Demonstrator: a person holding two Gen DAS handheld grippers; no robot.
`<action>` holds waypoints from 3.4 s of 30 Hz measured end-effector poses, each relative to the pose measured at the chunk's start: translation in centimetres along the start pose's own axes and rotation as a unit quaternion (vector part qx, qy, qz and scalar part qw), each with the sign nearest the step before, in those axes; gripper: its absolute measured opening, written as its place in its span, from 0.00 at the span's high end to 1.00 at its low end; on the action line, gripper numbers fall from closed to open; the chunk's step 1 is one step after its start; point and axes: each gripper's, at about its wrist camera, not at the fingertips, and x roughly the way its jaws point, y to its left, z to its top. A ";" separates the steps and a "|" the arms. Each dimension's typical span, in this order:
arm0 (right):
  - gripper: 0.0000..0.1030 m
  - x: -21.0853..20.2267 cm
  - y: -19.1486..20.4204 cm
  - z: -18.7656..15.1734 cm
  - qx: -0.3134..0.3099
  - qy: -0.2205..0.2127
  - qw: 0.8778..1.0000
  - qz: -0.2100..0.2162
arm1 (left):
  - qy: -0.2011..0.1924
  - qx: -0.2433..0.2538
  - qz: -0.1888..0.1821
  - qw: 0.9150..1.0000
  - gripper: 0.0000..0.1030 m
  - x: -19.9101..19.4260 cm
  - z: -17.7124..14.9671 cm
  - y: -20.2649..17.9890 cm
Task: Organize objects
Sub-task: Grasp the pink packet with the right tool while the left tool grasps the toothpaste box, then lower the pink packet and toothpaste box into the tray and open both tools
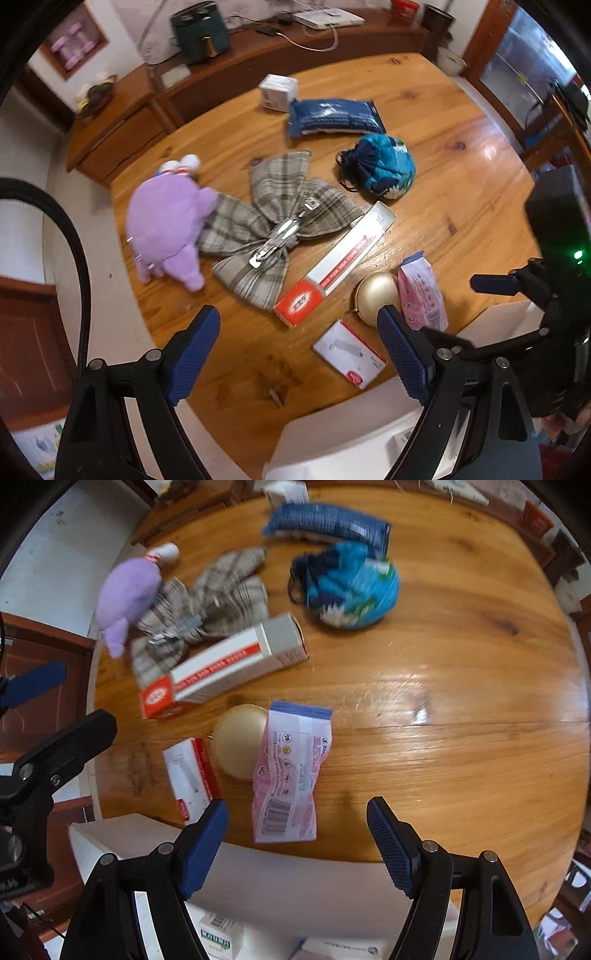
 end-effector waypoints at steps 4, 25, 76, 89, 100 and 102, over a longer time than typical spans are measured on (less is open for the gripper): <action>0.28 1.8 -0.3 0.1 0.010 0.024 1.000 -0.004 | 0.019 0.026 -0.005 0.999 0.17 2.0 0.5 -0.8; 0.61 2.2 -1.9 -1.6 0.025 0.016 1.000 -0.006 | 0.071 0.017 -0.026 0.997 0.65 7.4 0.9 -2.5; 0.62 -13.6 1.8 -16.8 -0.141 -0.144 0.976 0.086 | -0.084 -0.190 0.050 0.977 0.74 -9.2 -18.7 -7.2; 0.61 -11.8 1.7 -17.8 -0.164 -0.113 0.978 0.066 | -0.046 -0.194 0.055 0.978 0.73 -6.7 -20.1 -8.6; 0.49 -12.2 1.0 -18.7 -0.170 -0.113 0.977 0.061 | -0.032 -0.193 0.077 0.978 0.31 -5.8 -20.3 -9.3; 0.49 -12.4 0.7 -18.7 -0.167 -0.114 0.977 0.064 | -0.030 -0.197 0.071 0.977 0.31 -6.0 -20.4 -9.4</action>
